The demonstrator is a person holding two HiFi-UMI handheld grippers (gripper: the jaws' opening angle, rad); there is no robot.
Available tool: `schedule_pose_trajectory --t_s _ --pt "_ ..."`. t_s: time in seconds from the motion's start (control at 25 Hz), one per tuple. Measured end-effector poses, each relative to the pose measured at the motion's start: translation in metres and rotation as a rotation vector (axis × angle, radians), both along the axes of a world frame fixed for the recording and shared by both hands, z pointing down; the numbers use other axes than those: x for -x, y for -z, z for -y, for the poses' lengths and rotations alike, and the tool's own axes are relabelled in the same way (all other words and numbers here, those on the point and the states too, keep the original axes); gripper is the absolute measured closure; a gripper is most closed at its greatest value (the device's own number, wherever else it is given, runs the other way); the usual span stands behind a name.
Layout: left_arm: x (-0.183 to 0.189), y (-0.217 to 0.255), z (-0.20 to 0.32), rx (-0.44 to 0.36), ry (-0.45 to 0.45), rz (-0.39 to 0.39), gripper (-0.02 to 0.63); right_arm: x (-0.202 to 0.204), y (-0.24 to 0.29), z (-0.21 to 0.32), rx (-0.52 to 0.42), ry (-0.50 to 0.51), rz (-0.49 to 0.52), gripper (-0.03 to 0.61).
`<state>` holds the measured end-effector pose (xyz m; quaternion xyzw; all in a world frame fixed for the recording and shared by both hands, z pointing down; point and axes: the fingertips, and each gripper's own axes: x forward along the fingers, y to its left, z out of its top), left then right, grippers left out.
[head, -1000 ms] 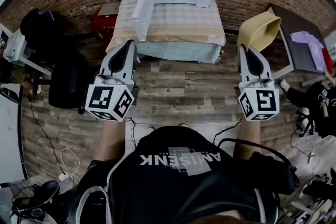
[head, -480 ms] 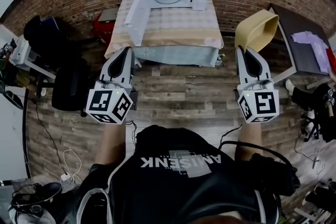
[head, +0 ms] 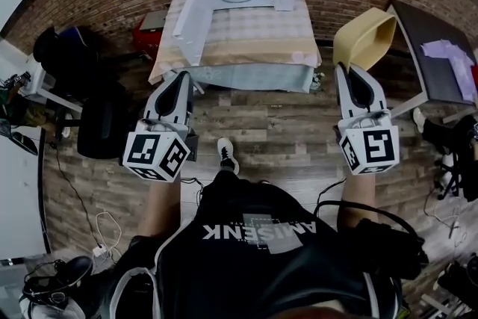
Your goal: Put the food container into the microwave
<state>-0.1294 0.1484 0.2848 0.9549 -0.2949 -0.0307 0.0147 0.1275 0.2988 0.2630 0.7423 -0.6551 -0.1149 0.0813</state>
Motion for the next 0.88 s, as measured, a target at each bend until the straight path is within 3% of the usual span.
schedule_pose_trajectory --t_s 0.44,0.88 --pt "-0.021 0.003 0.087 -0.004 -0.041 -0.069 0.603 -0.004 0.008 0.066 0.033 -0.029 -0.072 0.531" --pt "-0.046 0.000 0.196 0.004 -0.052 -0.065 0.603 -0.025 0.004 0.168 0.062 -0.054 -0.049 0.531"
